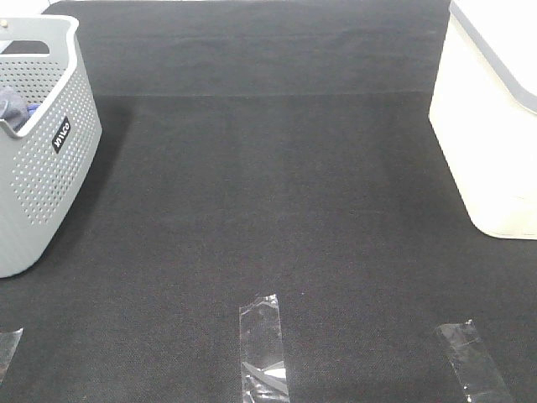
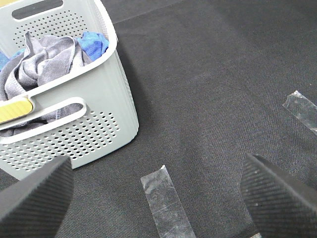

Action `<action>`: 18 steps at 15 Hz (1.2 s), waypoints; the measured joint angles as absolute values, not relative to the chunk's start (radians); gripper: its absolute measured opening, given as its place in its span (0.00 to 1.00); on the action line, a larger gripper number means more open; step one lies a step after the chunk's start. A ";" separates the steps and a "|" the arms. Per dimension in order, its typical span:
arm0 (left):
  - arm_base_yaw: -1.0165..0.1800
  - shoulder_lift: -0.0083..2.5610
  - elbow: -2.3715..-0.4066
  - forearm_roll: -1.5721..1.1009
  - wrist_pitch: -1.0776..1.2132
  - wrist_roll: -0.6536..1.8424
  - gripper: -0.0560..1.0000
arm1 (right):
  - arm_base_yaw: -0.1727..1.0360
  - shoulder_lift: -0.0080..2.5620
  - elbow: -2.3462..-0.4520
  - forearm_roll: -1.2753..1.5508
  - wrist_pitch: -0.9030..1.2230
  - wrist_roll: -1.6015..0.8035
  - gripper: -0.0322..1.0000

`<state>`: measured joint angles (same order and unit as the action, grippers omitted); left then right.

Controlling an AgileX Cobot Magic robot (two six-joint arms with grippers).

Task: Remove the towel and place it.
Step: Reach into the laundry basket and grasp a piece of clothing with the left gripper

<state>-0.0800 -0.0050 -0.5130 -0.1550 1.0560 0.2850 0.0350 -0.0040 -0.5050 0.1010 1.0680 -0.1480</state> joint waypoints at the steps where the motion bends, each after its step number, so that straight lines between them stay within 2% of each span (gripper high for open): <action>1: -0.080 -0.005 -0.513 -0.155 1.056 0.285 0.88 | 0.035 -0.004 -0.505 0.101 1.068 -0.148 0.77; 18: -0.080 -0.005 -0.513 -0.155 1.056 0.285 0.88 | 0.035 -0.004 -0.505 0.101 1.068 -0.148 0.77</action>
